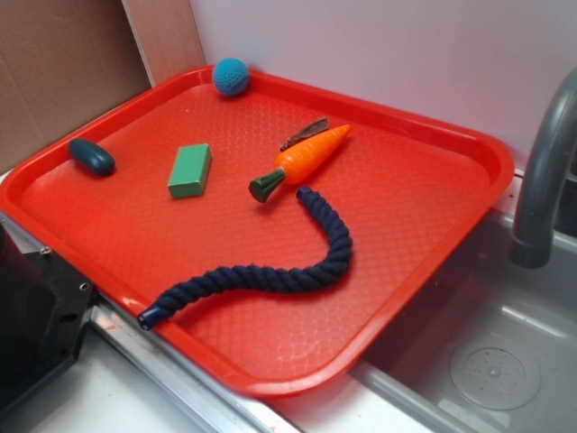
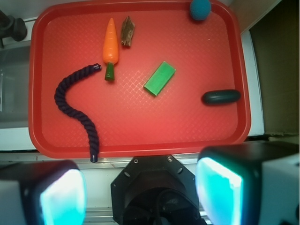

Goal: Grab the blue rope.

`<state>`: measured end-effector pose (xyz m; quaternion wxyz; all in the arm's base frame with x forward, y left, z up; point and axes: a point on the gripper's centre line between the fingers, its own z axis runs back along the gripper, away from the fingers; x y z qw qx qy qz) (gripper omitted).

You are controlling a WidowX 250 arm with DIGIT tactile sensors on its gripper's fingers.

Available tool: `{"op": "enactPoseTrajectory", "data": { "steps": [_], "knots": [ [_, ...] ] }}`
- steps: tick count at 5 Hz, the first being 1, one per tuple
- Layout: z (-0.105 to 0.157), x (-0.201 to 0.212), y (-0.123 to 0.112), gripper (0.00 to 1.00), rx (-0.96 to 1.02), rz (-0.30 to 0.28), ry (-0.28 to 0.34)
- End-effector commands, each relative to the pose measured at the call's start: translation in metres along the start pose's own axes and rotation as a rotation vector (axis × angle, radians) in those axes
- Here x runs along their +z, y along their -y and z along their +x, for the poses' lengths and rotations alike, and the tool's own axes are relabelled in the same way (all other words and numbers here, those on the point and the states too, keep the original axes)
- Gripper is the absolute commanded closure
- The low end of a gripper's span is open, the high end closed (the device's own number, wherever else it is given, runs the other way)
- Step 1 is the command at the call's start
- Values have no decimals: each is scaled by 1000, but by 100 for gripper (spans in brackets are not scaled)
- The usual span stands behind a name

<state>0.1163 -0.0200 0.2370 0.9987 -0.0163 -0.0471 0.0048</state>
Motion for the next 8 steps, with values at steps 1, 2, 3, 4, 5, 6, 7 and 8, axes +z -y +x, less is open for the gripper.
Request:
{"op": "enactPoseTrajectory", "data": {
  "steps": [1,2,3,4,5,6,7,8],
  "knots": [
    [0,0,0,0,0,0,0],
    [6,-48,26,0,-162,16,29],
    [13,-92,52,0,-277,8,48],
    [17,-131,76,0,-383,23,25],
    [28,-176,84,0,-457,-3,-29],
    [31,-203,95,0,-521,-18,-68],
    [27,-219,105,0,-581,5,-113],
    [18,-234,110,0,-605,-20,-140]
  ]
}}
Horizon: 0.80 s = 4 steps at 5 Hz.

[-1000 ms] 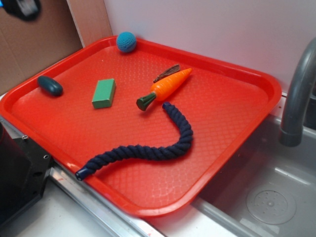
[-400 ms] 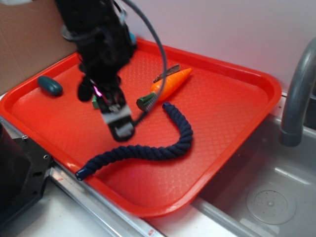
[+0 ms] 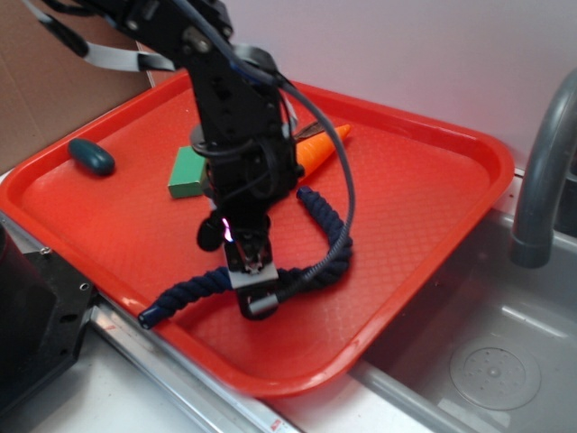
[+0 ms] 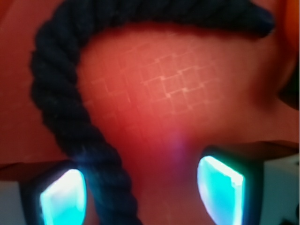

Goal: Grab the blue rope.

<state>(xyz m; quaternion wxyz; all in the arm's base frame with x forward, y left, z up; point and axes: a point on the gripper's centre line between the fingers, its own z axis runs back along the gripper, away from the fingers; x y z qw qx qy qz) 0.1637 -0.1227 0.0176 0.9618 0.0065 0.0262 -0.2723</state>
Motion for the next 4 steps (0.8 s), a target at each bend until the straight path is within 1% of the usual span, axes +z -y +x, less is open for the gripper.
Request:
{"op": "enactPoseTrajectory", "data": {
  "steps": [1,3,4],
  "knots": [
    [-2,-9,20,100,-46,-13,26],
    [-5,-10,20,100,-48,-1,33],
    [-15,6,8,100,-2,-10,56]
  ]
}}
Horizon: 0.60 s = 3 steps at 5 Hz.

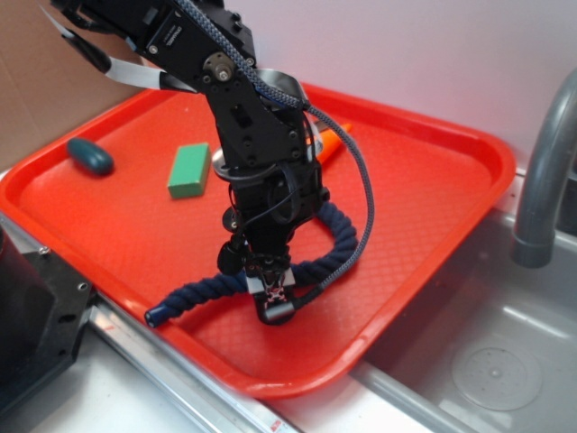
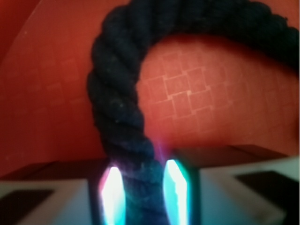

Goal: Grab the blue rope.

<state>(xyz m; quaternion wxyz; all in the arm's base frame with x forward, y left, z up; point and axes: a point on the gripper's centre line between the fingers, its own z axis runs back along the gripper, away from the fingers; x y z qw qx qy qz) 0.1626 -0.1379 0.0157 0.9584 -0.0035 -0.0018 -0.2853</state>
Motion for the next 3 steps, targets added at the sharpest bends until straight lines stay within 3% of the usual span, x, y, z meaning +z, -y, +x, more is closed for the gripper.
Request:
{"op": "enactPoseTrajectory", "data": {
  "steps": [1,2,3],
  "knots": [
    [-45,57,-41,100,210,-15,88],
    [-73,105,-80,100,391,-34,178],
    [-91,155,-104,100,513,-18,170]
  ]
}}
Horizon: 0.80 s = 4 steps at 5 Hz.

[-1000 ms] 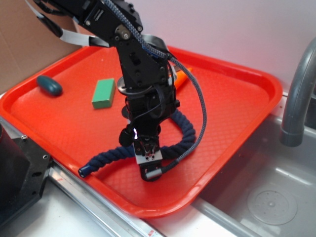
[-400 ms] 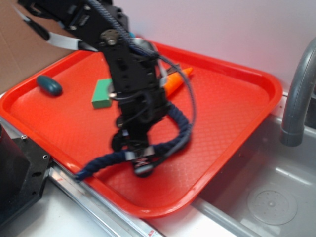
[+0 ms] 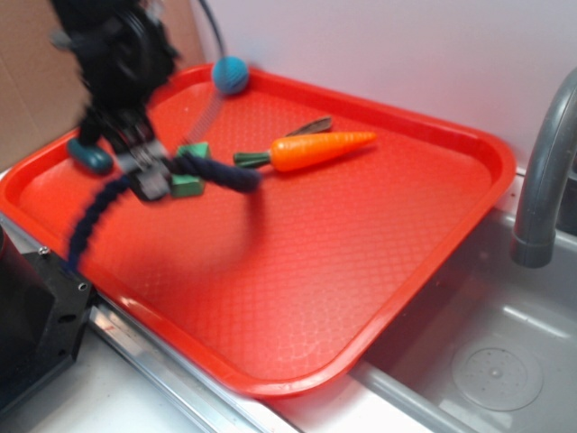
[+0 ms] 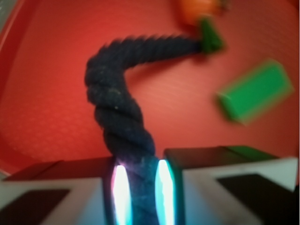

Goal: Grab the blue rope.

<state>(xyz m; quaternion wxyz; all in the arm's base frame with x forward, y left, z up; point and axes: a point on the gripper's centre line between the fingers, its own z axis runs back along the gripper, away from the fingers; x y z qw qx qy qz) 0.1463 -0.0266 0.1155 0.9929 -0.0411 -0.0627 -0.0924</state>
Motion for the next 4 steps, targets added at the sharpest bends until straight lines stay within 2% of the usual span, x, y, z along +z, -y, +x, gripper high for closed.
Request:
{"op": "enactPoseTrajectory", "data": {
  "steps": [1,2,3,4],
  "knots": [
    [13,105,-25,100,146,90,25],
    [31,123,-9,100,107,131,16],
    [37,126,-1,100,101,159,9],
    [37,116,4,100,88,174,-24]
  ]
}}
